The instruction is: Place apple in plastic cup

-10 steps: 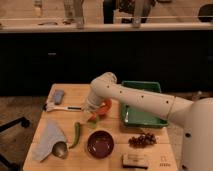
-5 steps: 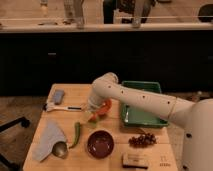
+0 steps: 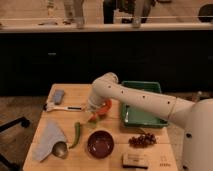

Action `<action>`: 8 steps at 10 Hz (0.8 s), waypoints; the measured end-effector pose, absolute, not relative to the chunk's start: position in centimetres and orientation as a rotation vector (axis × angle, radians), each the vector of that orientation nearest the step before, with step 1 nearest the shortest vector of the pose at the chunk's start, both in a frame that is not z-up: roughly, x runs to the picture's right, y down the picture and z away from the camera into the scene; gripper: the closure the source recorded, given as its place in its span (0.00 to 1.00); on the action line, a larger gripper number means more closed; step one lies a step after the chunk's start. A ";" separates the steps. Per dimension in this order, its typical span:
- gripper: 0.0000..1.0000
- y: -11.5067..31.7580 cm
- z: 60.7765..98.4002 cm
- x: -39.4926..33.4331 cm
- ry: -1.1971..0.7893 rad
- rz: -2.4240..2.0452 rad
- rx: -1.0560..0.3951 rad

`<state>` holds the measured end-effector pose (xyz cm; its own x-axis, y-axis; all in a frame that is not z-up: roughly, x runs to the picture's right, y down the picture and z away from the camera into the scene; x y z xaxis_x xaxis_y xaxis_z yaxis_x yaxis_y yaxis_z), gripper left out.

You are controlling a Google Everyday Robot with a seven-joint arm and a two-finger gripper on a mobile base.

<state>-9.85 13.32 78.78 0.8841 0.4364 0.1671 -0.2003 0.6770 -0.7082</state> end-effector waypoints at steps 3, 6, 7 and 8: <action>0.20 13.4 78.8 -9.8 -0.338 0.366 -0.748; 0.20 13.4 78.8 -9.8 -0.338 0.366 -0.748; 0.20 13.4 78.8 -9.8 -0.338 0.366 -0.748; 0.20 13.4 78.8 -9.8 -0.338 0.366 -0.748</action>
